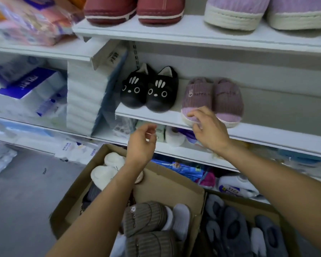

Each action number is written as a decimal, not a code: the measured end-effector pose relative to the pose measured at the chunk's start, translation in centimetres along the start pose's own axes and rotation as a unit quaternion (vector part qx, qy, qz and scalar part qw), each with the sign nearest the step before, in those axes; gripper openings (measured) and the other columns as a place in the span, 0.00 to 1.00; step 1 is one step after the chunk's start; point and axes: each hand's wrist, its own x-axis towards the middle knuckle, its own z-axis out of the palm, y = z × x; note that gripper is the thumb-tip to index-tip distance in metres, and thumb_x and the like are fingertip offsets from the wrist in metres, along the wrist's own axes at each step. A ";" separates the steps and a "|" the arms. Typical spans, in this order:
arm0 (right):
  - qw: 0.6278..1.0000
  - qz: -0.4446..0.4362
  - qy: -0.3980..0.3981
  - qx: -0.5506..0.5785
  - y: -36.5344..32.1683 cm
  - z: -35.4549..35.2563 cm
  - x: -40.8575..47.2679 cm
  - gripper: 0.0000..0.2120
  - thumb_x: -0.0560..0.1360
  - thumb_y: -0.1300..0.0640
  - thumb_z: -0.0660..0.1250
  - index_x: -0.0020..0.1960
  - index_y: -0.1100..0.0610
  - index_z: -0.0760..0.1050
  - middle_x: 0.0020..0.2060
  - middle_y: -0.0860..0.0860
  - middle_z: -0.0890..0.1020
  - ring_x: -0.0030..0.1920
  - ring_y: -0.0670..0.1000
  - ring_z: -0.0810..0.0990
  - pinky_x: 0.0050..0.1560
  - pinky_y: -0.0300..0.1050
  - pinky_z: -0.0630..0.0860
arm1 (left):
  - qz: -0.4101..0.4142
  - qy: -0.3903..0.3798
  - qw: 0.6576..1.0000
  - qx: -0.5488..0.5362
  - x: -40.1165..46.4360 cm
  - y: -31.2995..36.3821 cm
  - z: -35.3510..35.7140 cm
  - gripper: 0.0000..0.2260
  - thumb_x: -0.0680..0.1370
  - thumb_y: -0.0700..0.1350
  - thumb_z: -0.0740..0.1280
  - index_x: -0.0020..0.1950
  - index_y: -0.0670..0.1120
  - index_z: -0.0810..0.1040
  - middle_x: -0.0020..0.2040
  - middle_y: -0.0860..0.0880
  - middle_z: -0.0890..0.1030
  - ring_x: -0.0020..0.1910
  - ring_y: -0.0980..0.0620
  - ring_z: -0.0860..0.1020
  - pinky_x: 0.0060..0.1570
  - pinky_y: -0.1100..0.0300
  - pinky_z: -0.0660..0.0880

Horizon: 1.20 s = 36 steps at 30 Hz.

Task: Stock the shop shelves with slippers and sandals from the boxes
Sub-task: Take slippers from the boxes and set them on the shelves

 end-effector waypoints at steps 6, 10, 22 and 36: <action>0.990 -0.011 -0.133 0.041 -3.7 7.1 -2.4 0.16 0.76 0.59 0.61 0.61 0.49 0.73 0.57 0.46 0.71 0.56 0.50 0.73 0.52 0.52 0.75 | -0.066 0.024 0.997 0.044 -3.2 -9.0 -6.2 0.08 0.78 0.42 0.64 0.54 0.51 0.78 0.43 0.53 0.81 0.42 0.58 0.79 0.43 0.64 0.77; 0.976 0.016 -0.209 0.056 -6.2 13.1 -3.3 0.15 0.76 0.59 0.61 0.61 0.48 0.74 0.55 0.47 0.73 0.53 0.49 0.74 0.51 0.47 0.72 | -0.148 0.021 0.988 0.040 -3.8 -15.9 -9.1 0.06 0.78 0.45 0.65 0.52 0.54 0.78 0.43 0.52 0.82 0.43 0.52 0.81 0.46 0.52 0.79; 0.914 0.017 -0.405 0.024 -10.5 29.4 -1.0 0.14 0.79 0.59 0.60 0.63 0.53 0.73 0.61 0.46 0.71 0.56 0.47 0.72 0.49 0.37 0.65 | -0.457 0.005 0.878 -0.144 -5.5 -30.7 -7.7 0.13 0.78 0.42 0.66 0.62 0.43 0.73 0.51 0.43 0.79 0.41 0.49 0.78 0.47 0.50 0.78; 0.855 -0.063 -0.495 -0.138 -10.9 41.7 6.5 0.30 0.75 0.65 0.59 0.75 0.52 0.58 0.71 0.53 0.67 0.67 0.56 0.70 0.65 0.50 0.69 | -0.593 0.032 0.762 -0.258 -4.7 -38.9 -0.1 0.20 0.73 0.39 0.71 0.63 0.40 0.72 0.59 0.39 0.79 0.57 0.38 0.78 0.54 0.46 0.76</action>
